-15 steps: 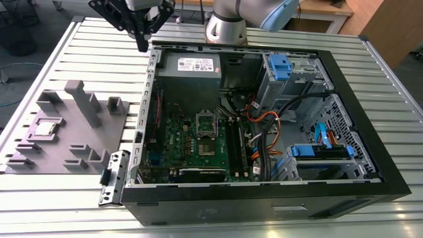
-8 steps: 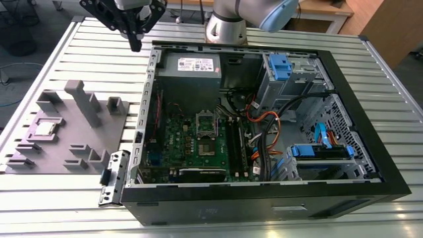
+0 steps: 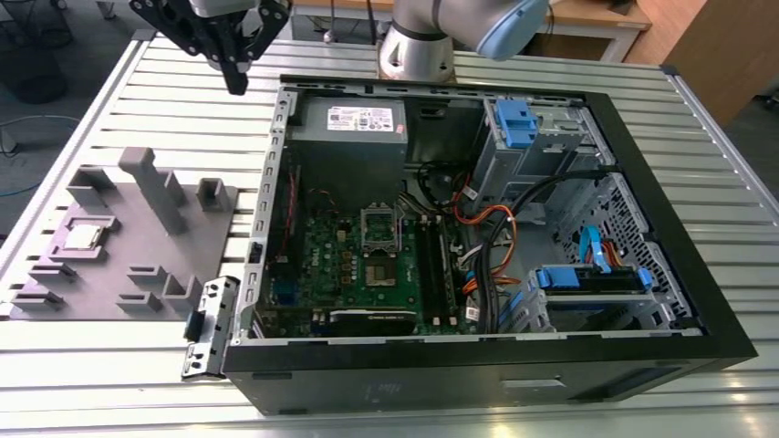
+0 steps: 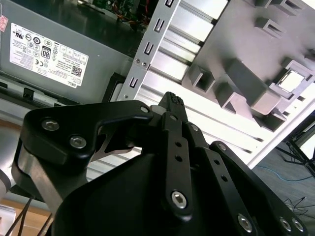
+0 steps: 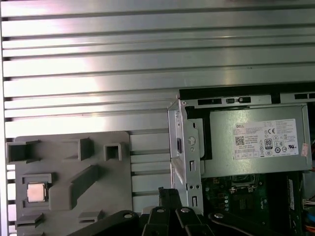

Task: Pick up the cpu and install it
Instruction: 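Reach for the cpu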

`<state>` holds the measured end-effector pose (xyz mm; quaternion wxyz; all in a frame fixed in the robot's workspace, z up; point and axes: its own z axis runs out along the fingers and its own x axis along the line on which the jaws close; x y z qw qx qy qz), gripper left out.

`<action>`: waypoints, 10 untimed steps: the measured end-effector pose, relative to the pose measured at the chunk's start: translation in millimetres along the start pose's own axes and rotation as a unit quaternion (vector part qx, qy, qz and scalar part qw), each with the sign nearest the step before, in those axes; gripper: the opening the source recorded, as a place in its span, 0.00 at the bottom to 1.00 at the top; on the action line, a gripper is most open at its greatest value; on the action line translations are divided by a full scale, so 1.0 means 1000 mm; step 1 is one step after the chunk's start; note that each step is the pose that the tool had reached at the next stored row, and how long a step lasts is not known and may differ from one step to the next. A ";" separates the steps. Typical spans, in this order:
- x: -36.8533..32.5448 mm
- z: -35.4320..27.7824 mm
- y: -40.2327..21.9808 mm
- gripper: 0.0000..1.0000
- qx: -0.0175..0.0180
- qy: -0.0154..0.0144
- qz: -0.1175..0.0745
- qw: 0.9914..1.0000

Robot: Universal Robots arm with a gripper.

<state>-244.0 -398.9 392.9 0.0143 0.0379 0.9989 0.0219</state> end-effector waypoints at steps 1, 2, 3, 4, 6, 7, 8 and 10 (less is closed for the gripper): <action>0.0012 0.0000 -0.0001 0.11 0.000 0.000 0.000 1.000; 0.0025 -0.0001 -0.0002 0.11 0.000 0.000 0.000 1.000; 0.0036 -0.0001 -0.0003 0.11 0.000 0.000 0.000 1.000; 0.0048 -0.0001 -0.0004 0.11 0.000 0.000 0.000 1.000; 0.0074 -0.0002 -0.0006 0.11 0.000 0.000 0.000 1.000; 0.0086 -0.0002 -0.0007 0.11 0.000 0.000 0.000 1.000; 0.0096 -0.0003 -0.0007 0.11 0.000 0.000 0.000 1.000; 0.0113 -0.0003 -0.0009 0.11 0.000 0.000 0.000 1.000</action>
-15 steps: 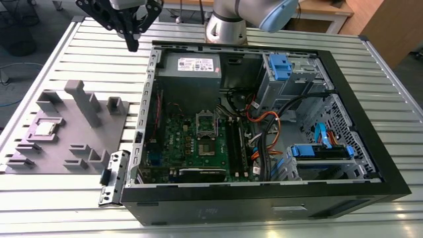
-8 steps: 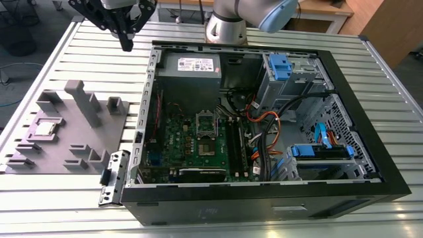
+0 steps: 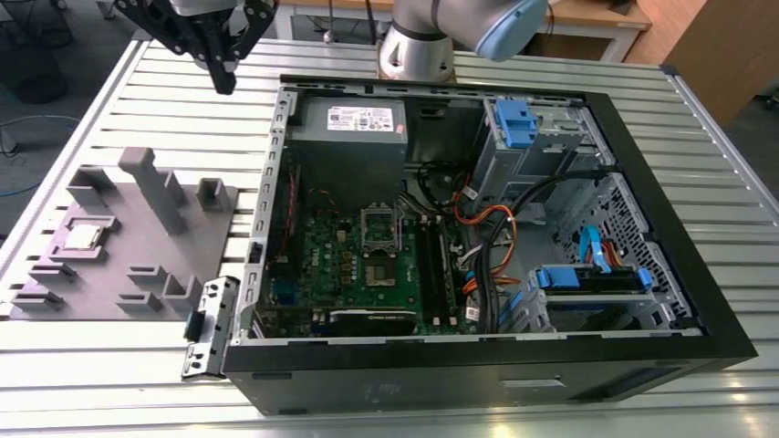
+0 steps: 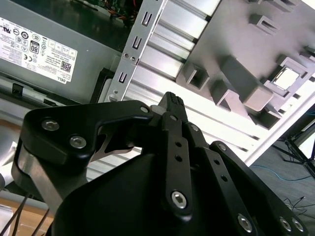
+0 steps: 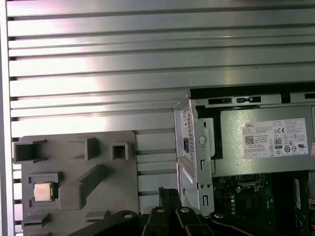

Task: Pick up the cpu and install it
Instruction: 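Reach for the cpu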

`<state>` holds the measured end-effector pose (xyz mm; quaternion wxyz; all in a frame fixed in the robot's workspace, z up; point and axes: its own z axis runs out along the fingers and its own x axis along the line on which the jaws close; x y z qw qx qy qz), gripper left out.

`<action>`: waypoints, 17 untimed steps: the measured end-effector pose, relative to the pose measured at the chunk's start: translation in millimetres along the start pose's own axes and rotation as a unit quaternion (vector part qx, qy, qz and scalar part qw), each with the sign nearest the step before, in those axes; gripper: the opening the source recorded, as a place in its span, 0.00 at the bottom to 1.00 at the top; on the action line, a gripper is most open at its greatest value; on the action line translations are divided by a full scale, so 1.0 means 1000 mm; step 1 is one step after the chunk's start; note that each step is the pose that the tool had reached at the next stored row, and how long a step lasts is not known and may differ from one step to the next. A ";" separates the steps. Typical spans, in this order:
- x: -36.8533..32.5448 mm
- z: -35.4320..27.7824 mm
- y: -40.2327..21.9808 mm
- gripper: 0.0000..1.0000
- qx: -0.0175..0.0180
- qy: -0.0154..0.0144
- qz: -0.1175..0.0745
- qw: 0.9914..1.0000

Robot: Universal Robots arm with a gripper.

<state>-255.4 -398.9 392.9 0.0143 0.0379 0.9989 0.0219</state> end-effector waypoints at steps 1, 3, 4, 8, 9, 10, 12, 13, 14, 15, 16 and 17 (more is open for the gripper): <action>0.0008 0.0000 -0.0001 0.11 0.000 0.000 0.000 1.000; 0.0022 -0.0001 -0.0002 0.11 0.000 0.000 0.000 1.000; 0.0029 -0.0001 -0.0002 0.11 0.000 0.000 0.000 1.000; 0.0047 -0.0001 -0.0003 0.11 0.000 0.000 0.000 1.000; 0.0047 -0.0001 -0.0003 0.11 0.000 0.000 0.000 1.000; 0.0048 -0.0002 -0.0004 0.11 0.000 0.000 0.000 1.000; 0.0049 -0.0002 -0.0004 0.11 0.000 0.000 0.000 1.000; 0.0049 -0.0002 -0.0004 0.11 0.000 0.000 0.000 1.000; 0.0049 -0.0001 -0.0004 0.11 0.000 0.000 0.000 1.000; 0.0049 -0.0001 -0.0004 0.11 0.000 0.000 0.000 1.000; 0.0049 -0.0001 -0.0004 0.11 0.000 0.000 0.000 1.000; 0.0051 -0.0001 -0.0004 0.11 0.000 0.000 0.000 1.000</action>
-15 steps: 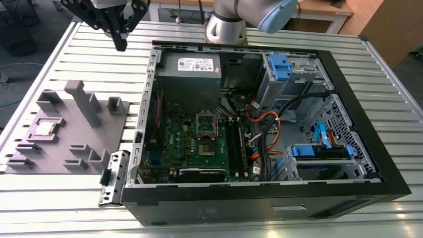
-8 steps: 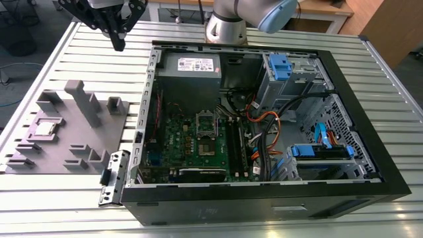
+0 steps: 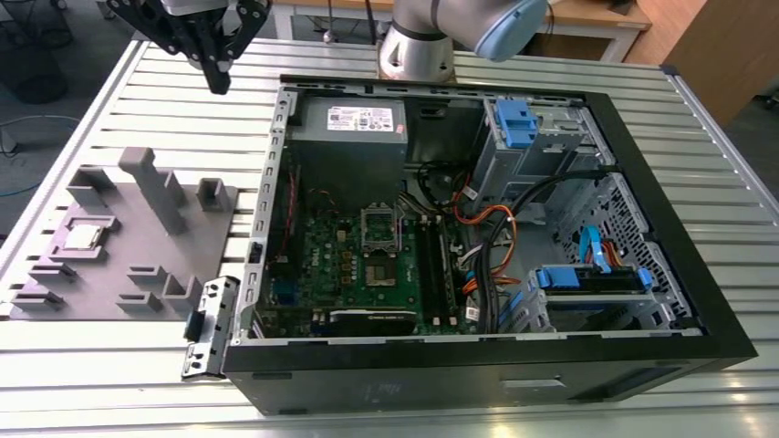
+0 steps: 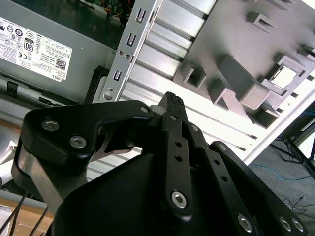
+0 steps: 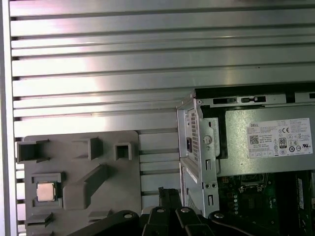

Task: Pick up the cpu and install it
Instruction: 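Reach for the cpu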

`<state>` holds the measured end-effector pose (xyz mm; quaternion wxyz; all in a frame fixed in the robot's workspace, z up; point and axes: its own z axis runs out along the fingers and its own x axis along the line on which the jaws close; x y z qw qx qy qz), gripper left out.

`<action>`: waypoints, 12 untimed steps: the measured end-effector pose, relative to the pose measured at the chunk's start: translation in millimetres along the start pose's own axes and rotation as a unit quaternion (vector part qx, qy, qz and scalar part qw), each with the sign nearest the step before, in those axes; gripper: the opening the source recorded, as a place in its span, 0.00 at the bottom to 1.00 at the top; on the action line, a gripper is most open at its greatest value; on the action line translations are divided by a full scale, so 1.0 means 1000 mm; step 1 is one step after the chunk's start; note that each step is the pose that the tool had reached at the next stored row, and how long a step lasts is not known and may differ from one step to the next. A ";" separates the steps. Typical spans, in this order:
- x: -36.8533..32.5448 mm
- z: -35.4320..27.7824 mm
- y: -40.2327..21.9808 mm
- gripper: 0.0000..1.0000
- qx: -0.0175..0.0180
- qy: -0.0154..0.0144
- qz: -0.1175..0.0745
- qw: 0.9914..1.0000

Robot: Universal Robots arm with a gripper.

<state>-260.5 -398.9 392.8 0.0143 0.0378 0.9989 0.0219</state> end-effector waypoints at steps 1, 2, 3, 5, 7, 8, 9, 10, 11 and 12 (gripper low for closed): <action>0.0005 0.0001 -0.0001 0.11 0.000 0.000 0.000 1.000; 0.0011 0.0001 -0.0001 0.11 0.000 0.000 0.000 1.000; 0.0021 0.0002 -0.0002 0.11 0.000 0.000 0.000 1.000; 0.0050 0.0005 -0.0004 0.11 0.000 0.000 0.000 1.000; 0.0081 0.0008 -0.0007 0.11 0.000 0.000 0.000 1.000; 0.0099 0.0010 -0.0008 0.11 0.000 0.000 0.000 1.000; 0.0117 0.0012 -0.0010 0.11 0.000 0.000 0.000 1.000; 0.0136 0.0013 -0.0011 0.11 0.000 0.000 0.000 1.000; 0.0156 0.0014 -0.0013 0.11 0.000 0.000 0.000 1.000; 0.0177 0.0015 -0.0014 0.11 0.000 0.000 0.000 1.000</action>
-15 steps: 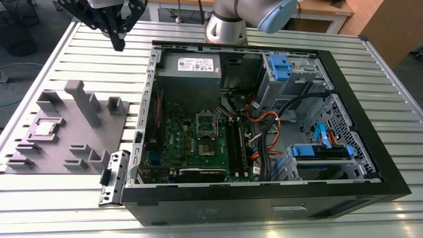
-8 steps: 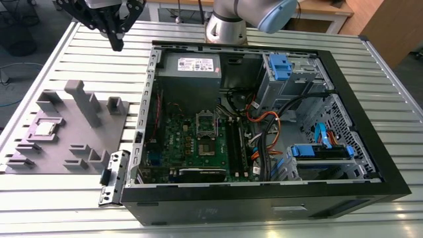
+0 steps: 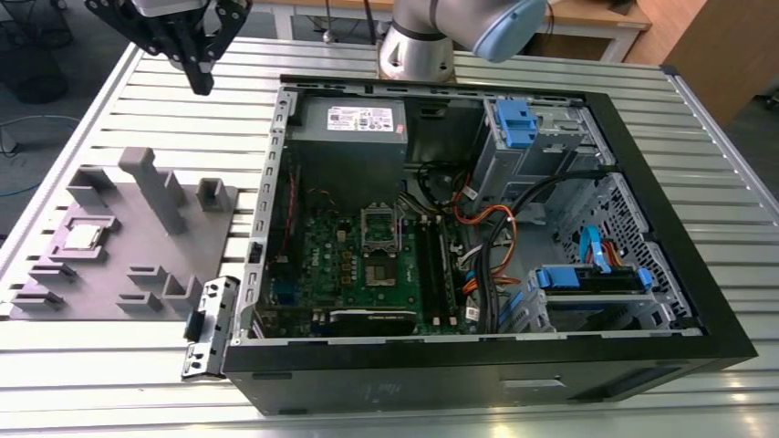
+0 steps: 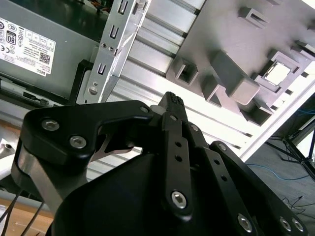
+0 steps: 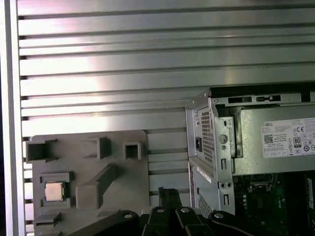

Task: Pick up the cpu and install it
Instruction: 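Reach for the cpu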

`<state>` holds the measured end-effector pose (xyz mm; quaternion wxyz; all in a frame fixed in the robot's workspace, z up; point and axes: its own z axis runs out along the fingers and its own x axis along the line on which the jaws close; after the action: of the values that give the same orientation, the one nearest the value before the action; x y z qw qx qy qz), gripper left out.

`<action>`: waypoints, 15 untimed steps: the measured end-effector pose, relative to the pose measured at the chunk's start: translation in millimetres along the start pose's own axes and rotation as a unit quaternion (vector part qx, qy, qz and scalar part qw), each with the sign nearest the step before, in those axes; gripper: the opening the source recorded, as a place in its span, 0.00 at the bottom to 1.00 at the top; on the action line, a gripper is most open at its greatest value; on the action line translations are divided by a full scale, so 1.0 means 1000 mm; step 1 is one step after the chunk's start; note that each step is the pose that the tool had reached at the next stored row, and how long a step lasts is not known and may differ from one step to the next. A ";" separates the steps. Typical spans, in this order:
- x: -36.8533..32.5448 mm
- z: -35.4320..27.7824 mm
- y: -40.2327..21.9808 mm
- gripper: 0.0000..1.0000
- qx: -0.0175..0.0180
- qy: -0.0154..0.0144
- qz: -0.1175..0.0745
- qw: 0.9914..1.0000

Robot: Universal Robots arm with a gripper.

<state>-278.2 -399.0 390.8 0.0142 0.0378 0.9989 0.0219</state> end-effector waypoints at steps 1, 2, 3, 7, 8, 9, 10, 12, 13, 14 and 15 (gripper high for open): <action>0.0022 0.0001 -0.0002 0.11 0.000 0.000 0.000 1.000; 0.0041 0.0003 -0.0003 0.11 0.000 0.000 0.000 1.000; 0.0063 0.0005 -0.0005 0.11 0.000 0.000 0.000 1.000; 0.0142 0.0011 -0.0011 0.11 0.000 0.000 0.000 1.000; 0.0171 0.0013 -0.0014 0.11 0.000 0.000 0.000 1.000; 0.0192 0.0014 -0.0015 0.11 0.000 0.000 0.000 1.000; 0.0228 0.0016 -0.0018 0.11 0.000 0.000 0.000 1.000; 0.0269 0.0019 -0.0021 0.11 0.000 0.000 0.000 1.000; 0.0289 0.0020 -0.0023 0.11 0.000 0.000 0.000 1.000; 0.0306 0.0021 -0.0024 0.11 0.000 0.000 0.000 1.000; 0.0324 0.0022 -0.0026 0.11 0.000 0.000 0.000 1.000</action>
<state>-310.7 -398.9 387.6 0.0143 0.0379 0.9989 0.0219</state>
